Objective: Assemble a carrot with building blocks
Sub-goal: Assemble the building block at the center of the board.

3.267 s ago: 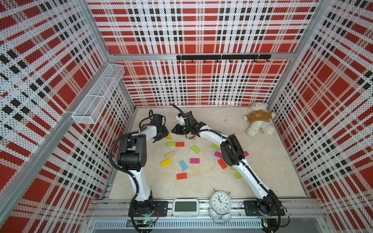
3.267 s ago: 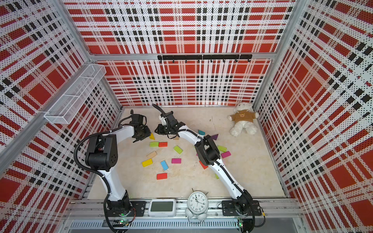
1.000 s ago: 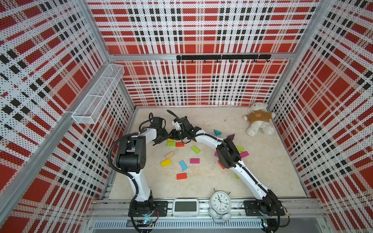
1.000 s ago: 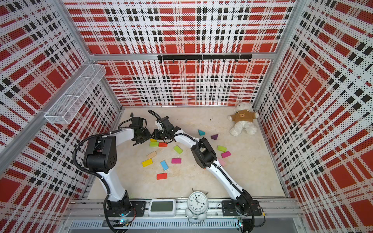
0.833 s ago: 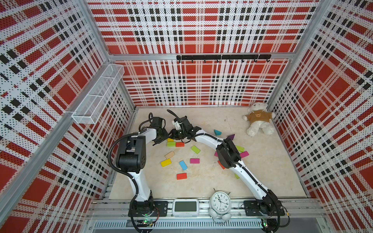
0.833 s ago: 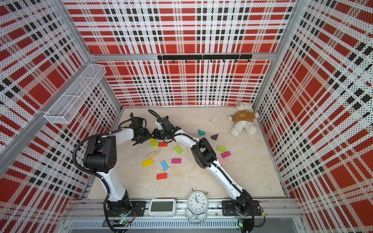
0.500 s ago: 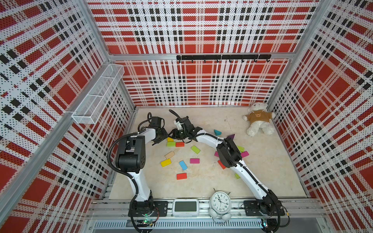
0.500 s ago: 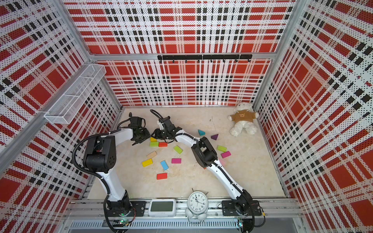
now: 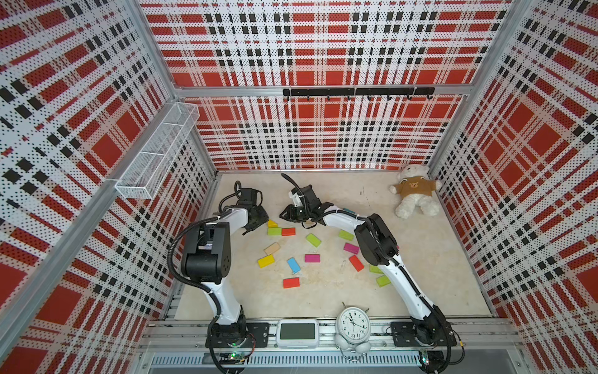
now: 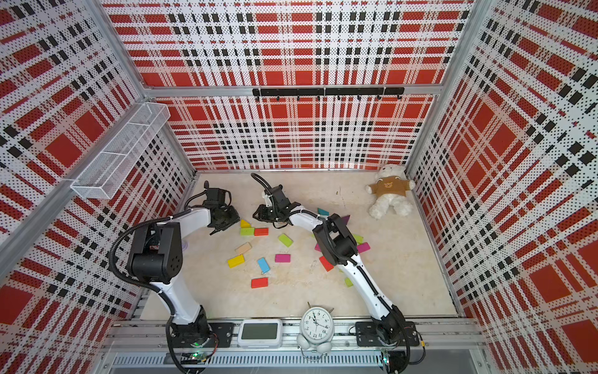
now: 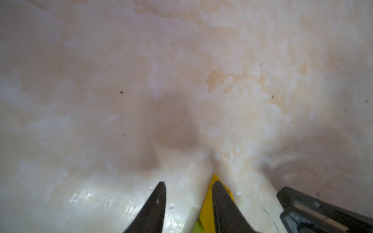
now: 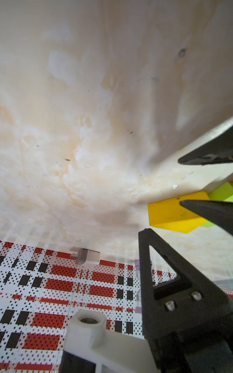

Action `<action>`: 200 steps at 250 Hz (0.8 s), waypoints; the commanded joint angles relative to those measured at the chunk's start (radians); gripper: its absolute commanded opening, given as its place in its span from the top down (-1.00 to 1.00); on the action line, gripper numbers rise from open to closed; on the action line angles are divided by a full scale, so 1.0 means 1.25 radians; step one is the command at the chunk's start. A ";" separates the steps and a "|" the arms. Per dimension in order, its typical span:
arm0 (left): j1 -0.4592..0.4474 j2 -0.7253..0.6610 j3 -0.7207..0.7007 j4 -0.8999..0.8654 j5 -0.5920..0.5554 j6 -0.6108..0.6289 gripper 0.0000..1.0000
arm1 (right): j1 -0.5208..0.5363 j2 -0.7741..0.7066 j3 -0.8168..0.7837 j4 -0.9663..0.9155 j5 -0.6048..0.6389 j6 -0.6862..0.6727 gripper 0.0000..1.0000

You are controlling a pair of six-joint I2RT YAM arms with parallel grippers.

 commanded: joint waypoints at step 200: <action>0.013 -0.026 -0.014 0.014 0.005 -0.003 0.21 | 0.035 0.039 0.089 -0.018 -0.013 0.000 0.66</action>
